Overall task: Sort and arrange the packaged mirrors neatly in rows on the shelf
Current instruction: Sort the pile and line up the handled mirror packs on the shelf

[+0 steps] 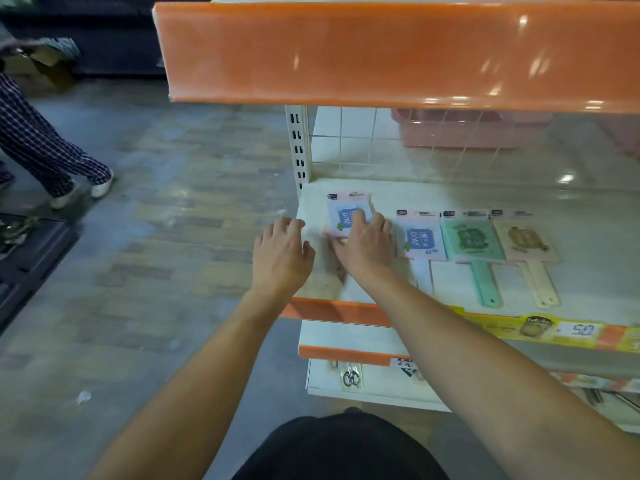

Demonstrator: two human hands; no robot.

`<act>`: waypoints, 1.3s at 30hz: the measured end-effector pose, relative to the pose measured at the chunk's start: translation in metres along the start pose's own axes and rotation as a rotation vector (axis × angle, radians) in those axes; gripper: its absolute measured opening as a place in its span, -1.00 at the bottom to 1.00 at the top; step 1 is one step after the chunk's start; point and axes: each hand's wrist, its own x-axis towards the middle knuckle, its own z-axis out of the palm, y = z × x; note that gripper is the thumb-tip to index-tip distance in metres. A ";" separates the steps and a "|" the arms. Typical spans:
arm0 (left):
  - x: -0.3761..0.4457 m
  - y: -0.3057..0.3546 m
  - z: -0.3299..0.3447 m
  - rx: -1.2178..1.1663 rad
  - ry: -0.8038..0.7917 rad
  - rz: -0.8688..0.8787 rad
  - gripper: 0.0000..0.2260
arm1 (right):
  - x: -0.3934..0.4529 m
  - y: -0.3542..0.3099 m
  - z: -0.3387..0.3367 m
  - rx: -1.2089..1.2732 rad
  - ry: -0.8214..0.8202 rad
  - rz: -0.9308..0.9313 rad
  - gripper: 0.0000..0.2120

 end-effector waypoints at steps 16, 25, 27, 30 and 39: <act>0.020 0.085 0.015 -0.136 -0.106 0.152 -0.70 | -0.042 0.064 -0.046 0.219 0.366 -0.046 -0.34; 0.015 0.127 0.014 -0.481 -0.129 0.052 -0.79 | -0.050 0.101 -0.057 0.530 0.262 -0.018 -0.41; 0.016 0.130 0.016 -0.529 -0.138 0.047 -0.79 | -0.049 0.107 -0.062 0.610 0.288 0.012 -0.60; 0.017 0.131 0.021 -0.568 -0.145 0.035 -0.78 | -0.049 0.110 -0.065 0.623 0.305 0.046 -0.70; 0.014 0.132 0.014 -0.468 -0.059 0.136 -0.75 | -0.045 0.107 -0.078 1.121 0.099 0.372 -0.82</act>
